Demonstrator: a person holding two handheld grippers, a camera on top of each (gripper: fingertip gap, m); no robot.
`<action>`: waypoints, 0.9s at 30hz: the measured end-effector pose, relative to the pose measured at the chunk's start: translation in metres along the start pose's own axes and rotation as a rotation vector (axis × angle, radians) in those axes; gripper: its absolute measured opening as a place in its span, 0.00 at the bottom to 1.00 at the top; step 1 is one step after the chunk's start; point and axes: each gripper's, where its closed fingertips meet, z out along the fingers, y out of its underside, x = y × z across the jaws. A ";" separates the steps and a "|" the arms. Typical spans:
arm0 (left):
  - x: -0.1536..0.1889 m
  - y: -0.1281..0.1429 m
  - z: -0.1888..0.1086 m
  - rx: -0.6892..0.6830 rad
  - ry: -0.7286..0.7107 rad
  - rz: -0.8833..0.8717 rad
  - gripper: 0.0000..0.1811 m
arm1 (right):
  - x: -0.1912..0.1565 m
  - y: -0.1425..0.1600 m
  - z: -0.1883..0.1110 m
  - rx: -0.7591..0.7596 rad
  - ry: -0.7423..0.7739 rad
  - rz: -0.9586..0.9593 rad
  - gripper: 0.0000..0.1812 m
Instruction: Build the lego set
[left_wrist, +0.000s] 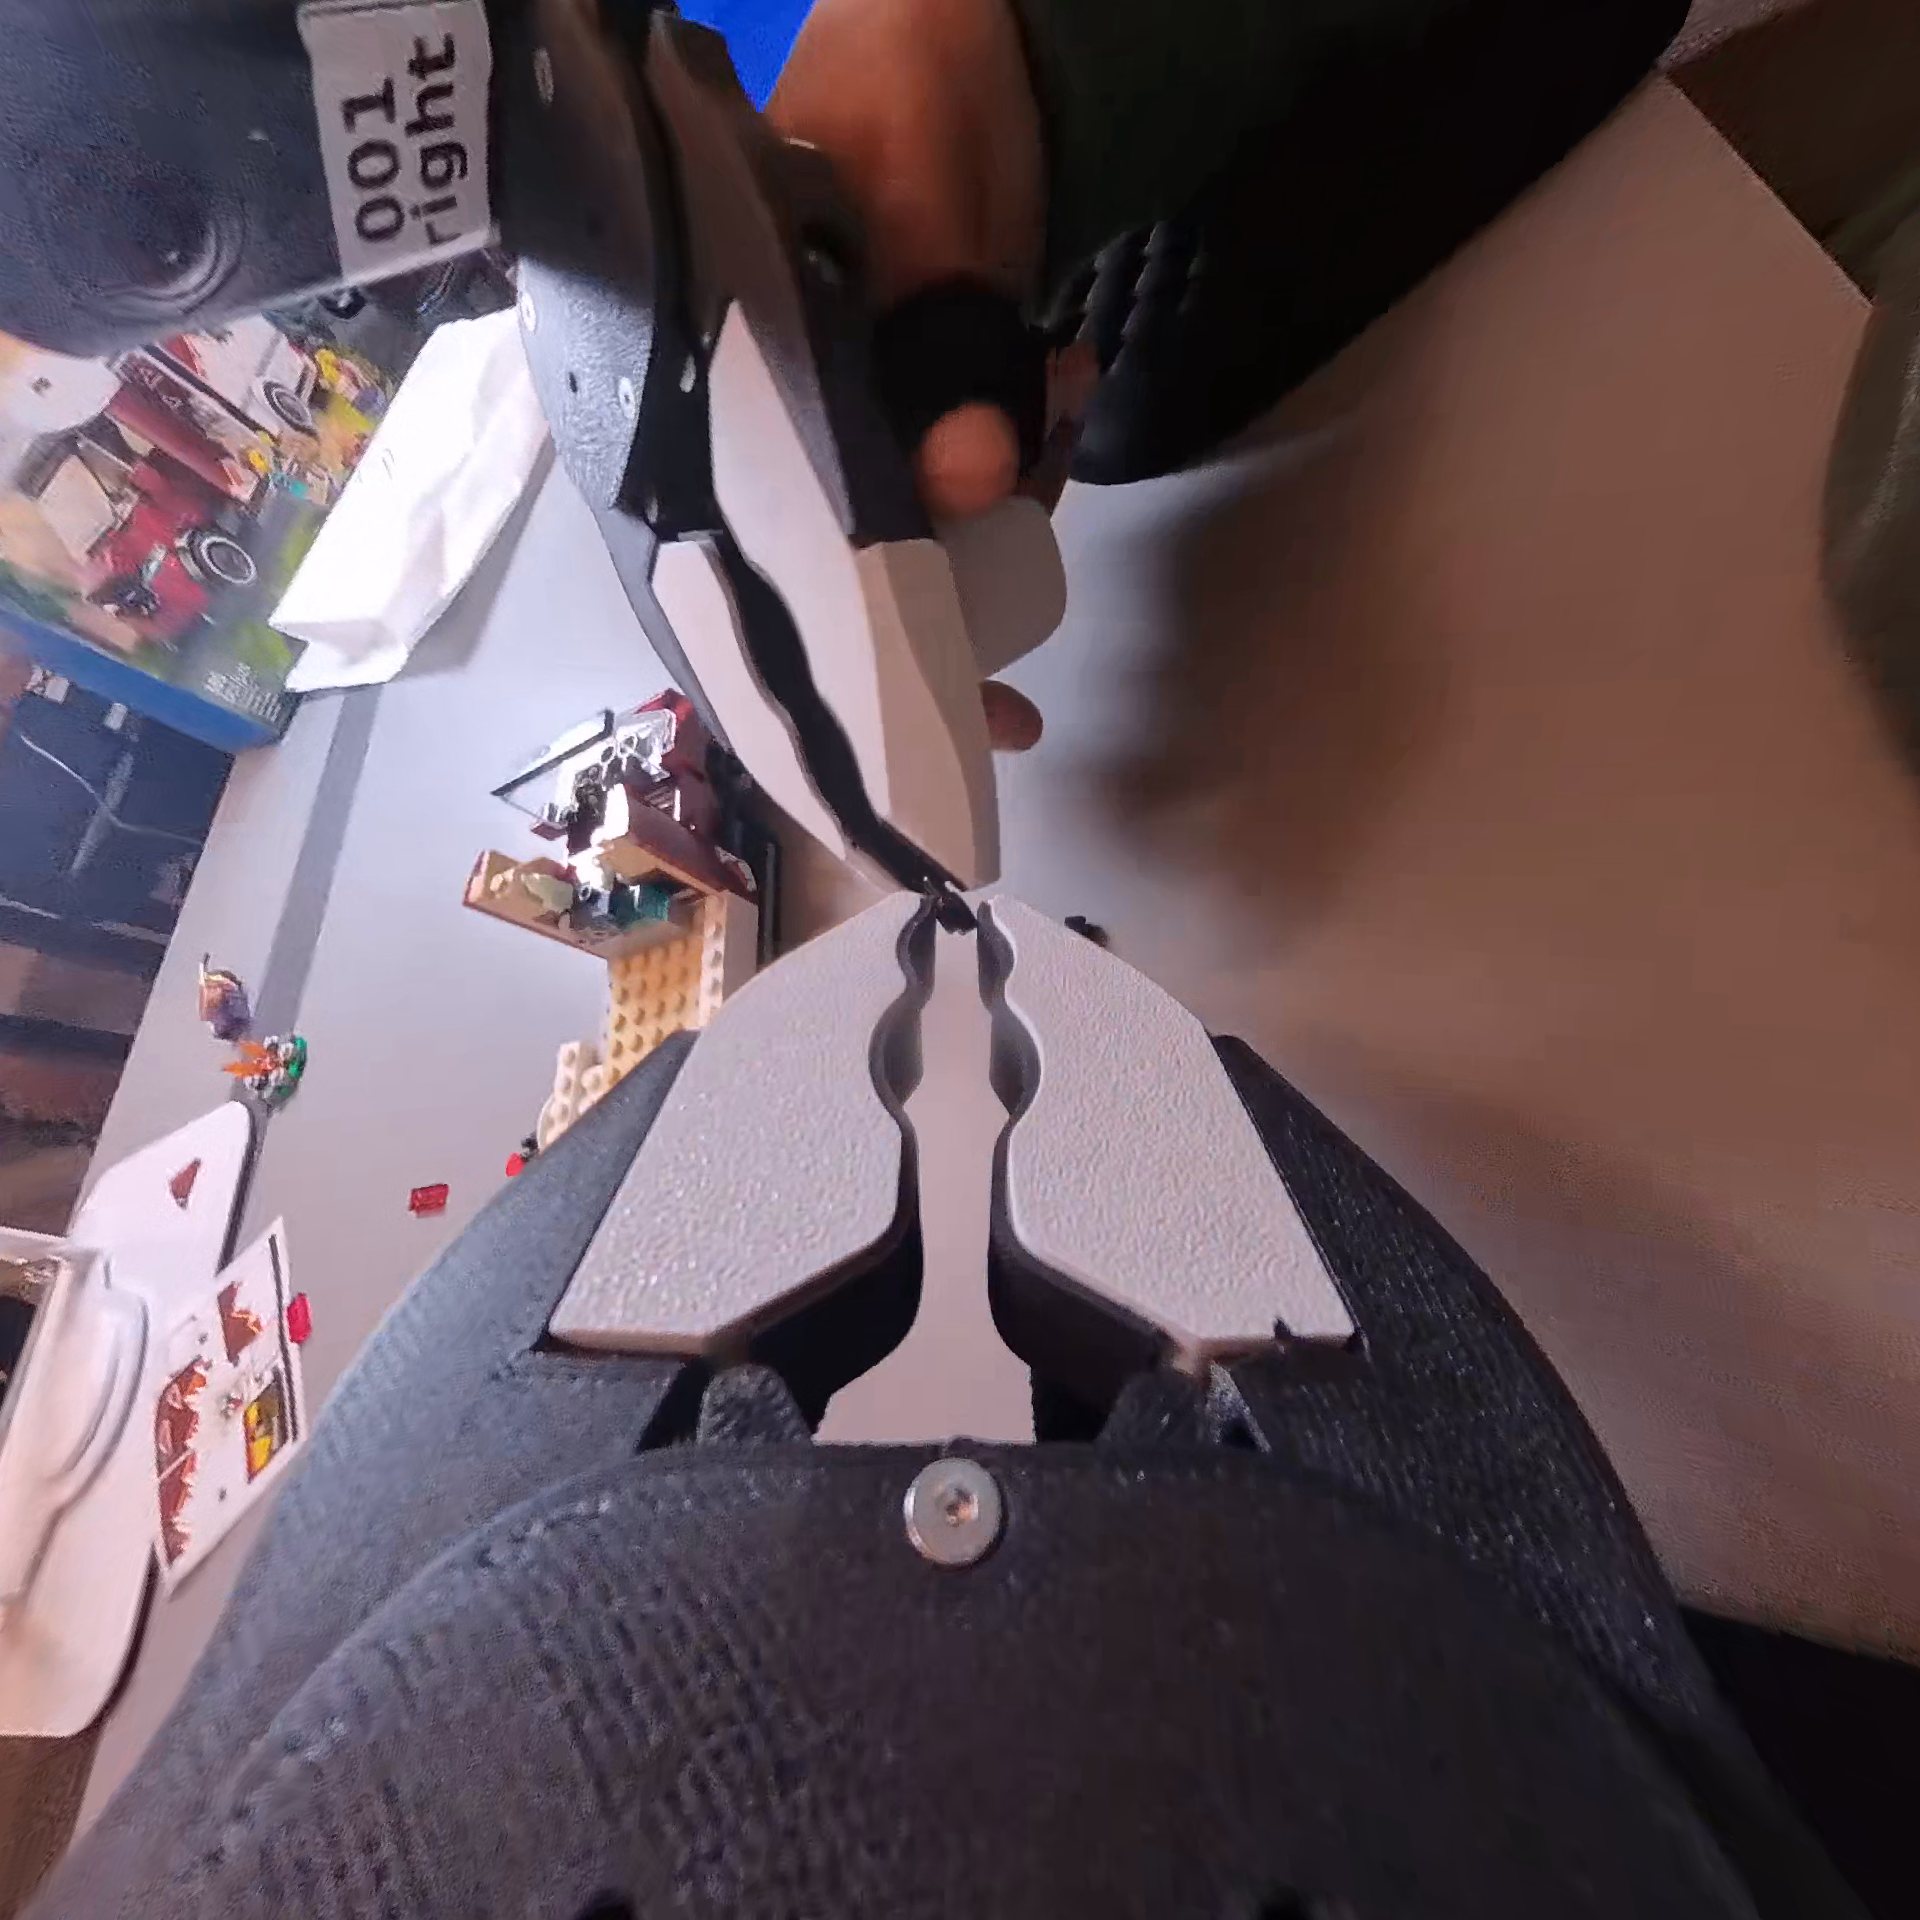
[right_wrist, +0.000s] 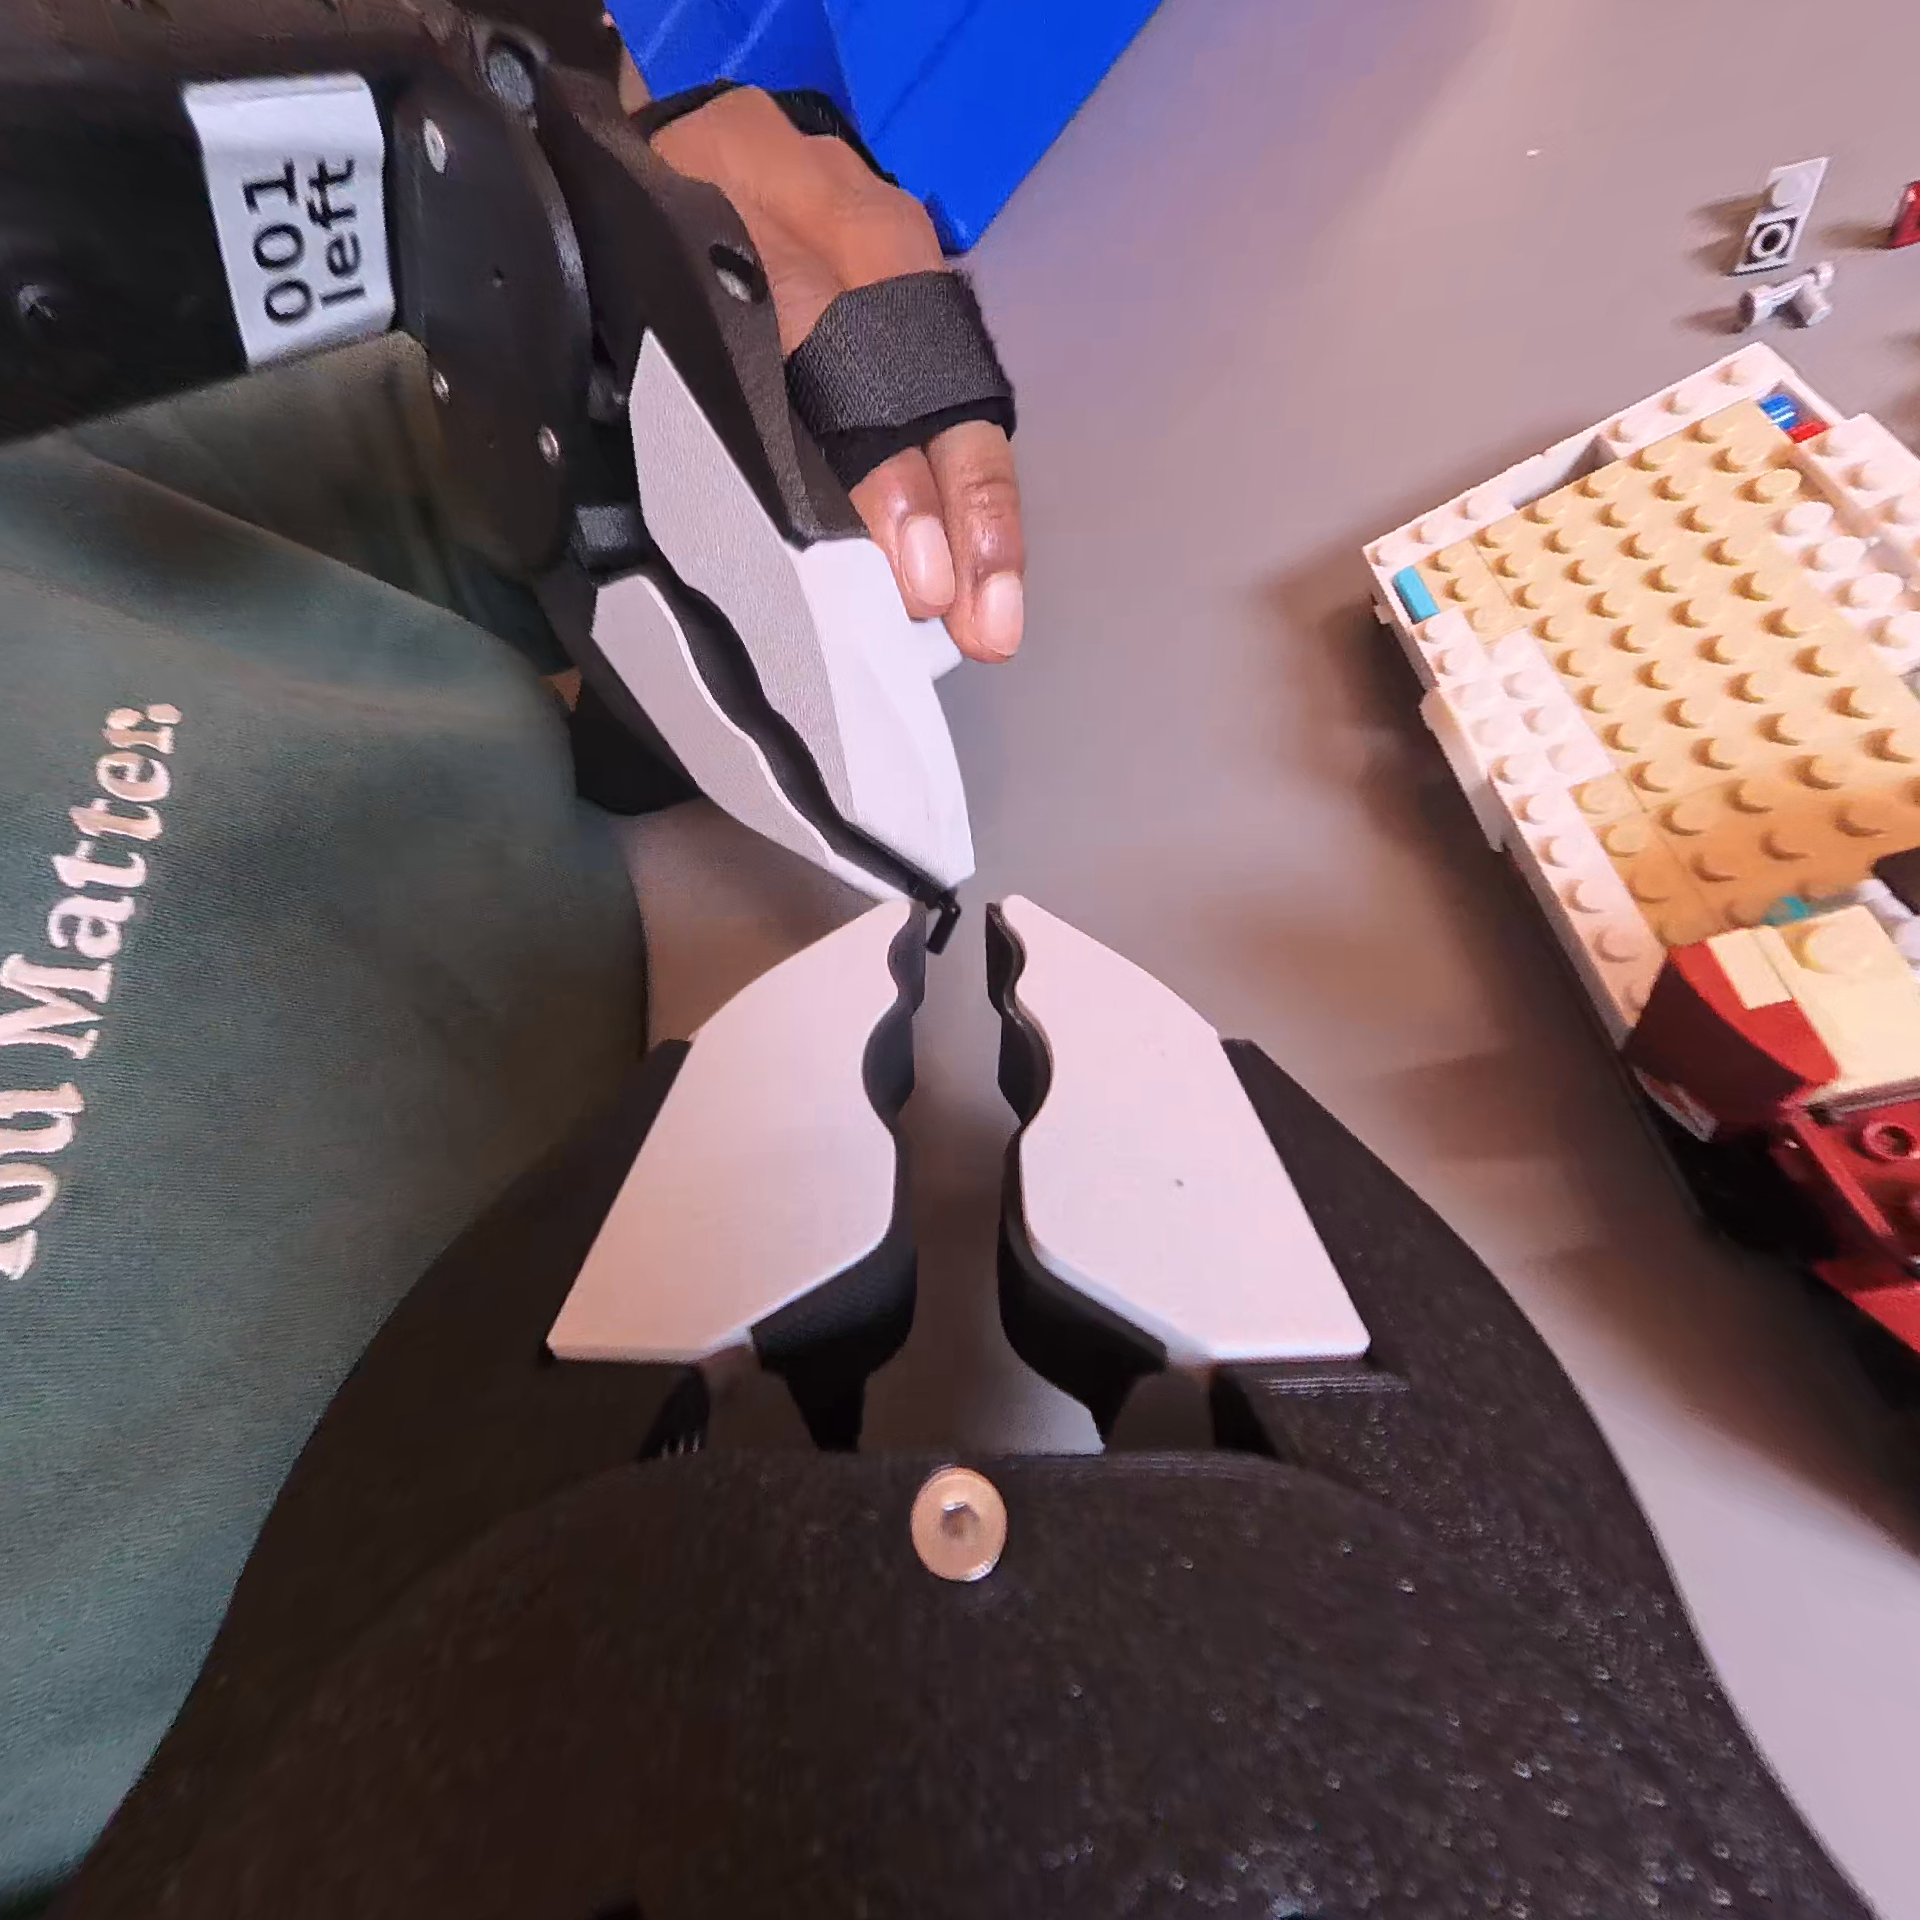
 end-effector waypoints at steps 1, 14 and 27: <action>0.001 0.000 0.000 -0.005 -0.001 0.013 0.04 | -0.001 0.000 0.000 0.003 -0.011 0.007 0.06; 0.007 0.009 0.006 0.025 0.129 -0.251 0.10 | 0.004 0.007 -0.004 -0.033 0.138 -0.261 0.02; 0.004 -0.004 0.009 0.094 0.235 -0.436 0.04 | 0.003 0.006 -0.009 -0.019 0.212 -0.451 0.02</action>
